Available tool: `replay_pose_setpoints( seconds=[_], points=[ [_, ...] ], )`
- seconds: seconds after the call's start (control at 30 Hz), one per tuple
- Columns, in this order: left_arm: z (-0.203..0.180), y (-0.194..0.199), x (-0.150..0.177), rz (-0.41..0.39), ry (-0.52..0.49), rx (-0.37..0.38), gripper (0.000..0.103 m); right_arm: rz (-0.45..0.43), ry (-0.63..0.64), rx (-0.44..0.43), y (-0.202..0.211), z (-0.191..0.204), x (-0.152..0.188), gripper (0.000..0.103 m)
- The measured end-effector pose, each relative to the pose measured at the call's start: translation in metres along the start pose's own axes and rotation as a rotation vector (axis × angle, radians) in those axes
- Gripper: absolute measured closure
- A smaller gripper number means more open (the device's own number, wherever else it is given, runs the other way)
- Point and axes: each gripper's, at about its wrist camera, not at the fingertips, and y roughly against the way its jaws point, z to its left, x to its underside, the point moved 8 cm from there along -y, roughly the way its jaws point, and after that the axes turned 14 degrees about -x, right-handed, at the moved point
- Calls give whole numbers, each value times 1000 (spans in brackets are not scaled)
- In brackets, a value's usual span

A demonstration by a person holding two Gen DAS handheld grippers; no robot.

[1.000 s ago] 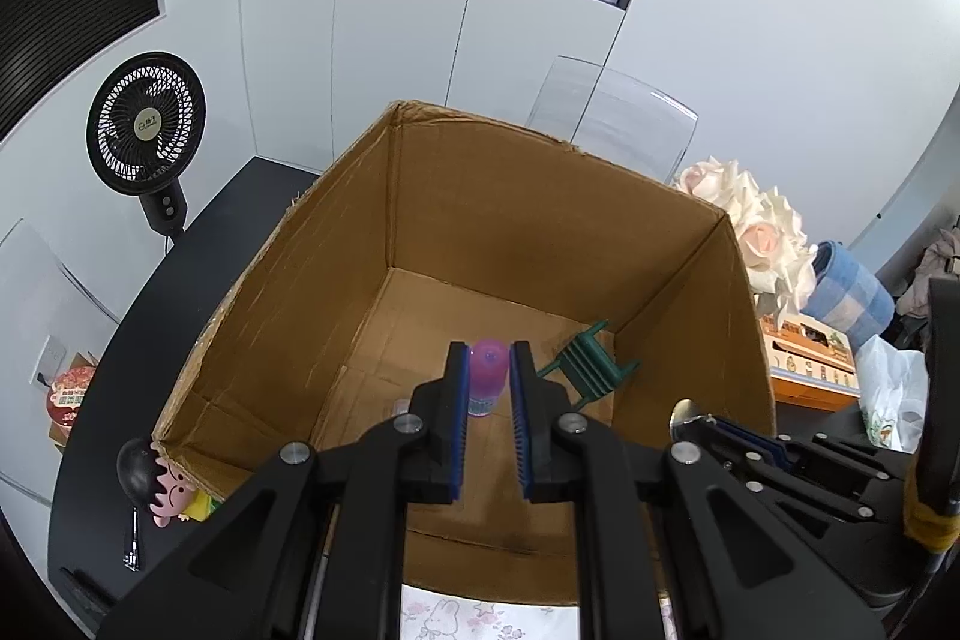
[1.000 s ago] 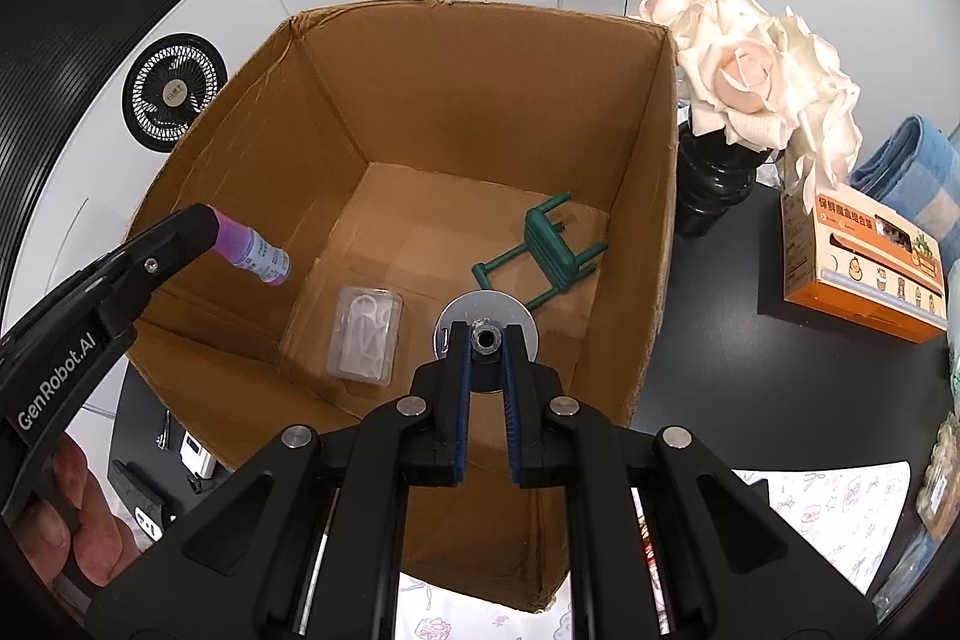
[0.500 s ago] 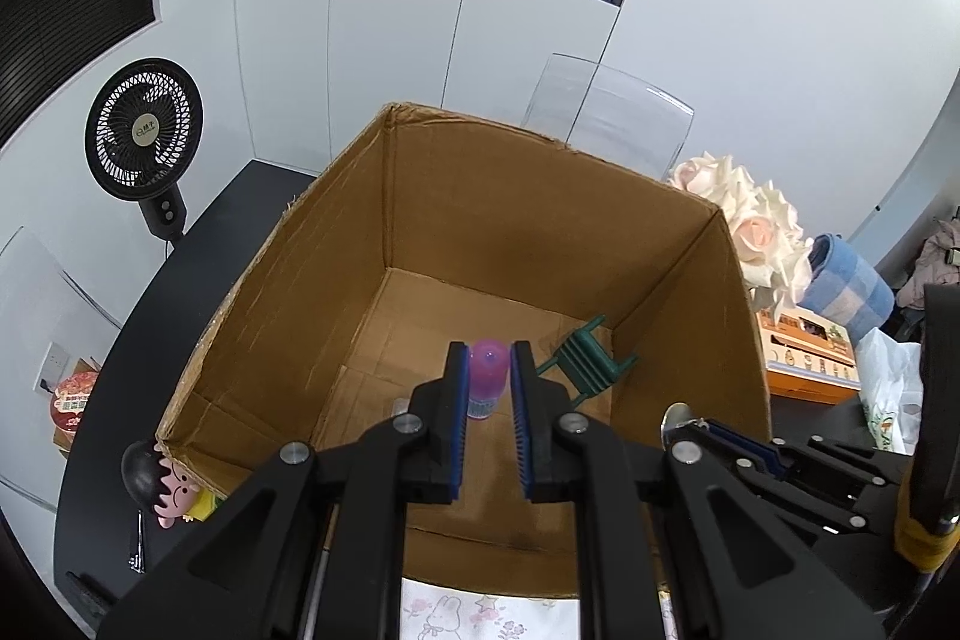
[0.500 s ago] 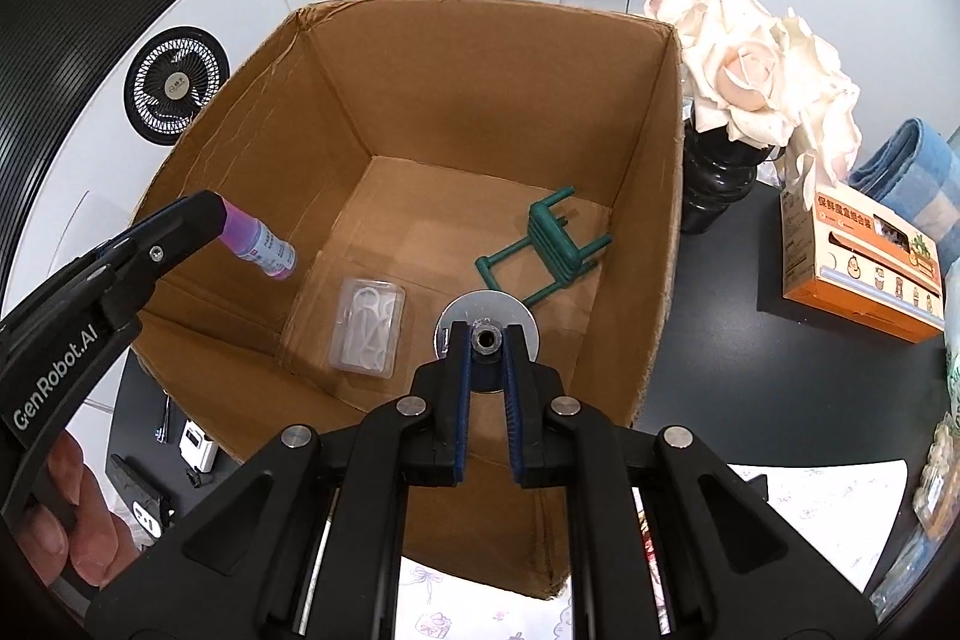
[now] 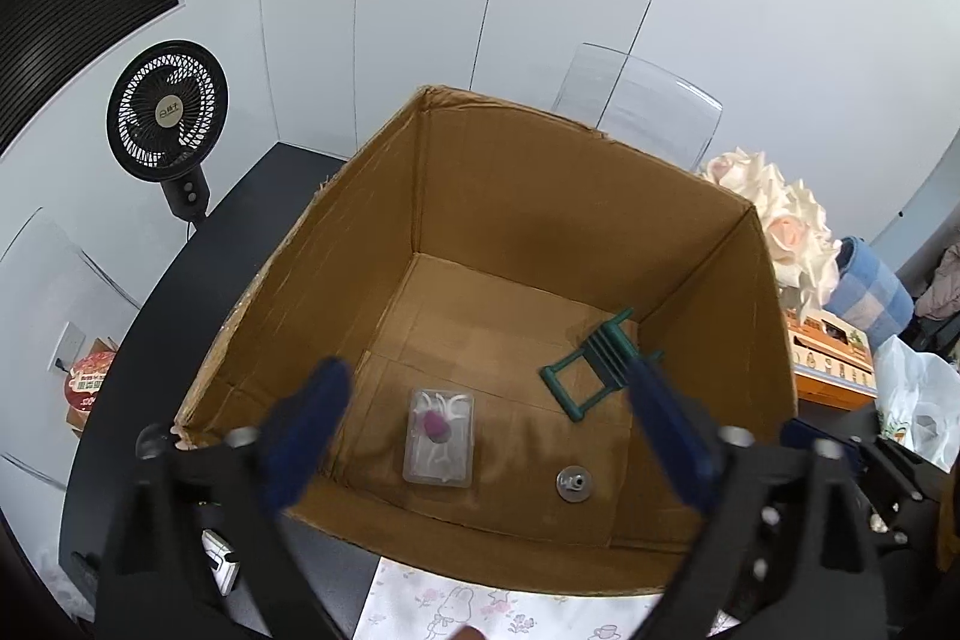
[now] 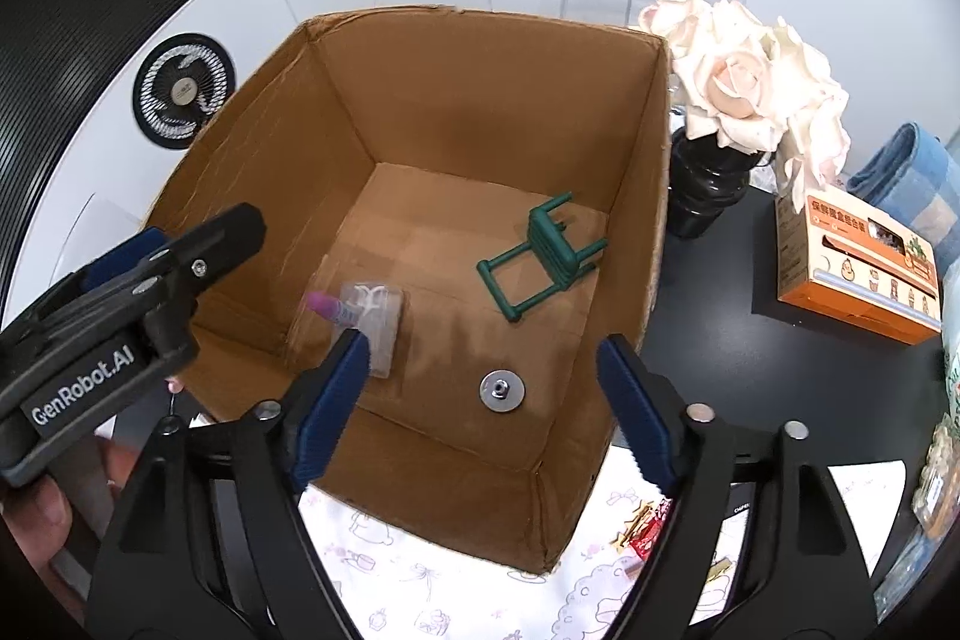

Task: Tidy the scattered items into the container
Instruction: 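Open both grippers to drop the disc and lip gloss into the box, then move both grippers back over the mat toward the remaining items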

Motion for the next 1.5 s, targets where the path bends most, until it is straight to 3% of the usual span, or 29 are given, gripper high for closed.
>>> replay_pose_setpoints(
  seconds=[0.1, 0.3, 1.0, 1.5],
  points=[
    [0, 3, -1, -3, 12, 21, 1, -9, 7, 3, 5, 2, 1, 6],
    [2, 9, -2, -13, 22, 30, 1, -26, 20, 8, 16, 5, 3, 0],
    [-15, 43, 18, -47, -21, 37, 1, -113, -4, 20, 80, -18, 24, 0],
    [-85, 82, 60, -70, -104, 107, 1, -156, -73, 80, 146, -84, 83, 0]
  ],
)
